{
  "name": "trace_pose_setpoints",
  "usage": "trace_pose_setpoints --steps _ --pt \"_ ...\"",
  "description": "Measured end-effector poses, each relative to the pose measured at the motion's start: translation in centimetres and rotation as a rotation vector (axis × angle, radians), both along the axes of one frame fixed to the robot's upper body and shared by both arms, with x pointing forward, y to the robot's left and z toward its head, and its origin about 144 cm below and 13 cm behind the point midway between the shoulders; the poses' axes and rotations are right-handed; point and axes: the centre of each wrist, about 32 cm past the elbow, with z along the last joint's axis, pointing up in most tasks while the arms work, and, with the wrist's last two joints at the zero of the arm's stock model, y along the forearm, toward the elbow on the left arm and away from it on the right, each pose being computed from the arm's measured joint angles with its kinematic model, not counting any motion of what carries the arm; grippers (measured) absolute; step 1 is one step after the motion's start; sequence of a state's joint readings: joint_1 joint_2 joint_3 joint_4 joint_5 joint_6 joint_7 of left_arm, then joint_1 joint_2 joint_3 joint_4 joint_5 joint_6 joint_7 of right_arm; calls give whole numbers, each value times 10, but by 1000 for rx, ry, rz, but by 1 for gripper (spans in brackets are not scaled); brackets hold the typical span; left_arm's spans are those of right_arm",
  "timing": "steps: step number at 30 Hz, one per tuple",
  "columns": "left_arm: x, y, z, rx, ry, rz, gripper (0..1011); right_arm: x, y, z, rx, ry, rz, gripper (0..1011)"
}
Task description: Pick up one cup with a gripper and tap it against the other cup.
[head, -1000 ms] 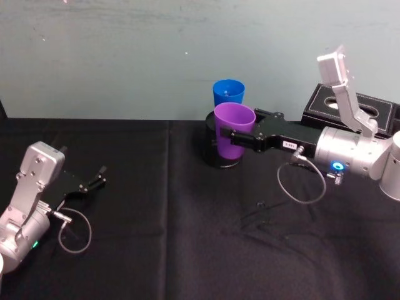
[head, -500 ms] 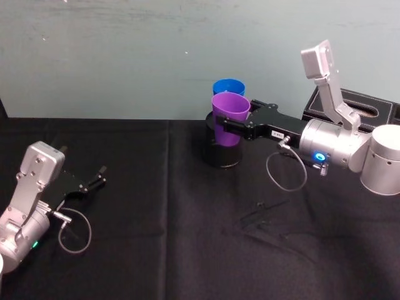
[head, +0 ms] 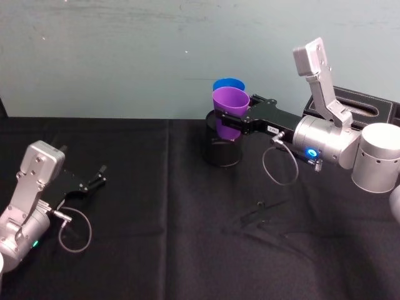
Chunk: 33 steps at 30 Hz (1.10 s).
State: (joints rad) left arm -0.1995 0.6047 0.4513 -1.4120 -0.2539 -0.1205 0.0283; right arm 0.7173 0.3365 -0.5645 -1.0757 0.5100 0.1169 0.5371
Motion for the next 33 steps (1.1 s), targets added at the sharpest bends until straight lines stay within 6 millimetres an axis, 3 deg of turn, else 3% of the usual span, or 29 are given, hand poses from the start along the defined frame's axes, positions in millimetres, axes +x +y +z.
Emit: trace_pose_setpoints --steps 33 --pt "0 0 0 0 0 0 1012 18 6 -5 32 10 -39 736"
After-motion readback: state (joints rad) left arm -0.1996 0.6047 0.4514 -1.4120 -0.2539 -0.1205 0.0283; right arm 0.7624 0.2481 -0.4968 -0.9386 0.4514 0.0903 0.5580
